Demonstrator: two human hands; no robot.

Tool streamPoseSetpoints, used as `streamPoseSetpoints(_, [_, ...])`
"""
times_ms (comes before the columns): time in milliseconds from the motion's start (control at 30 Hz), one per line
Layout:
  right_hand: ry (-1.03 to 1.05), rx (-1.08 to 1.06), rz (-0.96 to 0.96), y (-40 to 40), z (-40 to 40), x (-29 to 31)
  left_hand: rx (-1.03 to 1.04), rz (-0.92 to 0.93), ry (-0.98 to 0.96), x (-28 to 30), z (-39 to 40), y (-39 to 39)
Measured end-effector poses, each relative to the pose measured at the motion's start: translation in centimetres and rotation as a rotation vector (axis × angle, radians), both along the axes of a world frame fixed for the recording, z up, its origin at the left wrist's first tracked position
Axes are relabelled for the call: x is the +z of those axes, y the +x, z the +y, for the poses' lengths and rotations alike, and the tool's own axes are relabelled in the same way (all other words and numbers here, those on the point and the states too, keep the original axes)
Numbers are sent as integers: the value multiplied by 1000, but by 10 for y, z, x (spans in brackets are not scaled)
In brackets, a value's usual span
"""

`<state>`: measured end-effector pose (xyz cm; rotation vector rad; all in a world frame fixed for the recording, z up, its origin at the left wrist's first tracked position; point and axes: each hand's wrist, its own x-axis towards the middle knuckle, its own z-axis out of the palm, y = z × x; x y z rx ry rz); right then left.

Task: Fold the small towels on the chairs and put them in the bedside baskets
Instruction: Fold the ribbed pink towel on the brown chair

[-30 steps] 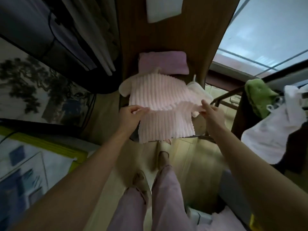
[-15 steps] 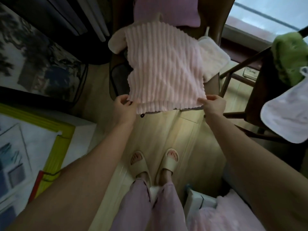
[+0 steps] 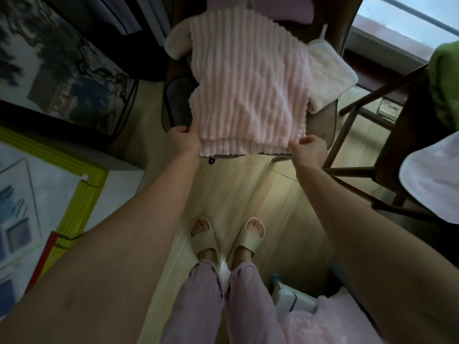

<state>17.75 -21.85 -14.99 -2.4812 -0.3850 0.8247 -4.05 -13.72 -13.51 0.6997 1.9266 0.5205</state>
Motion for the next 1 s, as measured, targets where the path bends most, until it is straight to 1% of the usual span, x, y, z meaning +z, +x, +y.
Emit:
streamPoseSetpoints(67, [-1,5,7,-1,1,1,-24,11,-35,0,5,0])
streamPoseSetpoints(167, [45,-8,52,-1,1,2,4,13,-94,0,10,1])
streamPoseSetpoints(267, [111,-54,113,-4,-2,3,-24,43,-64,-1,6,4])
streamPoseSetpoints(333, [145,-76,149,-8,-4,2,-19,17,-56,-1,2,7])
streamPoseSetpoints(500, [187,-143,167,-14,-8,4,113,-54,101,15,-11,10])
streamPoseSetpoints(567, [205,-159,168,-16,-8,9,165,-143,145,28,-20,9])
streamPoseSetpoints(667, [217,-178,185,-17,-9,14,327,-440,81,36,-35,1])
streamPoseSetpoints(700, [220,-180,189,-16,-9,14,361,-497,36,34,-40,-3])
streamPoseSetpoints(733, [220,-181,192,-16,-9,15,368,-502,-20,31,-46,-7])
streamPoseSetpoints(800, [222,-176,194,-15,-10,15,370,-454,-99,23,-53,-12])
streamPoseSetpoints(900, [228,-162,210,-12,-11,14,337,-408,-141,17,-56,-9])
streamPoseSetpoints(1000, [227,-175,237,-12,-12,14,315,-435,-147,16,-54,-4])
